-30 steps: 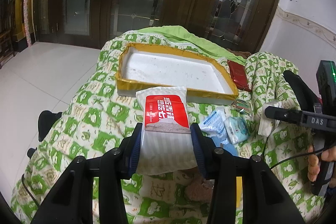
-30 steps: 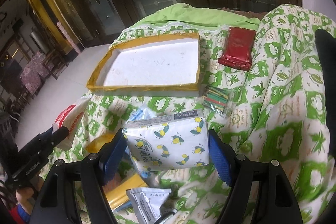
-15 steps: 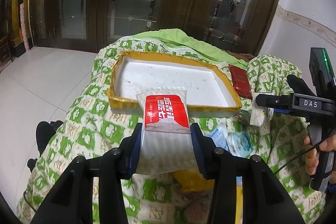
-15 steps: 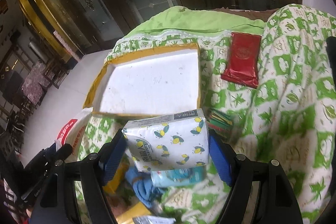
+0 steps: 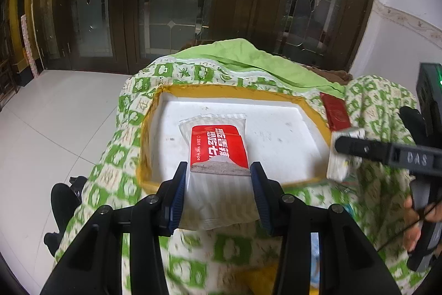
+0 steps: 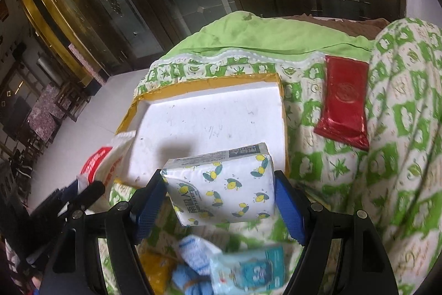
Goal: Organize soft objects
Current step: 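Place the wet-wipe pack in the tray with the left tool while the right tool places the tissue pack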
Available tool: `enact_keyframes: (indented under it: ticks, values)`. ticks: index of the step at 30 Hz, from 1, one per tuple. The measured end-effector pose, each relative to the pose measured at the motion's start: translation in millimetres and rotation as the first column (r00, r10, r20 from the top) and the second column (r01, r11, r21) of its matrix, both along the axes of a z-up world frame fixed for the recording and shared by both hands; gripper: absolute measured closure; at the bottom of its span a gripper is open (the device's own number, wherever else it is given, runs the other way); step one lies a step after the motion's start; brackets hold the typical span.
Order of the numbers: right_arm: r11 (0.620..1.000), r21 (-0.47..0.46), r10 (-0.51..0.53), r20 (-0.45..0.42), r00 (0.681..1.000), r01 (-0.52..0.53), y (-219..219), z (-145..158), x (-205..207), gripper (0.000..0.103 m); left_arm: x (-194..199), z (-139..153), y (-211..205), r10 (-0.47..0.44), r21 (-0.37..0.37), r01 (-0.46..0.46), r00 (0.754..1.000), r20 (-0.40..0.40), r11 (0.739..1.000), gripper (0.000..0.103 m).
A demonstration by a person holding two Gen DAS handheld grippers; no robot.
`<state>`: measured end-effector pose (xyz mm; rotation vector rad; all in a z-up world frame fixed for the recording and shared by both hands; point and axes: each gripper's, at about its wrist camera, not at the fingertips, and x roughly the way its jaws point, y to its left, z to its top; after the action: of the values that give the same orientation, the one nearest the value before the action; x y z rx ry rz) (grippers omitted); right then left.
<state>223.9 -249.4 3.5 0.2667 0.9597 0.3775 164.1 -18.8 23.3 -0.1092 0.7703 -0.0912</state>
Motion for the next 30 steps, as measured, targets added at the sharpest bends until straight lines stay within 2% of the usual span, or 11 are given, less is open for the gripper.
enact_keyframes:
  ticks: [7,12,22,30]
  values:
    - [0.999,-0.033,0.011,-0.049,0.999,-0.012,9.9,-14.1,25.4,0.023,47.0,-16.0,6.5,0.012,-0.011,-0.013,0.999,-0.040,1.000,0.059]
    - [0.998,-0.068,0.013,-0.048,0.999,-0.016,18.4,-18.6,39.0,0.023,69.8,-32.3,7.6,0.027,-0.002,-0.027,0.997,-0.071,1.000,0.059]
    - [0.996,-0.084,0.013,-0.112,0.994,-0.022,26.3,-54.3,48.0,0.023,71.7,-56.3,11.9,0.042,0.006,-0.042,0.993,-0.110,0.999,0.059]
    - [0.989,-0.138,0.046,-0.088,0.995,-0.058,37.8,-59.8,46.8,0.022,74.4,-60.3,15.0,0.062,0.019,-0.060,0.990,-0.128,0.998,0.058]
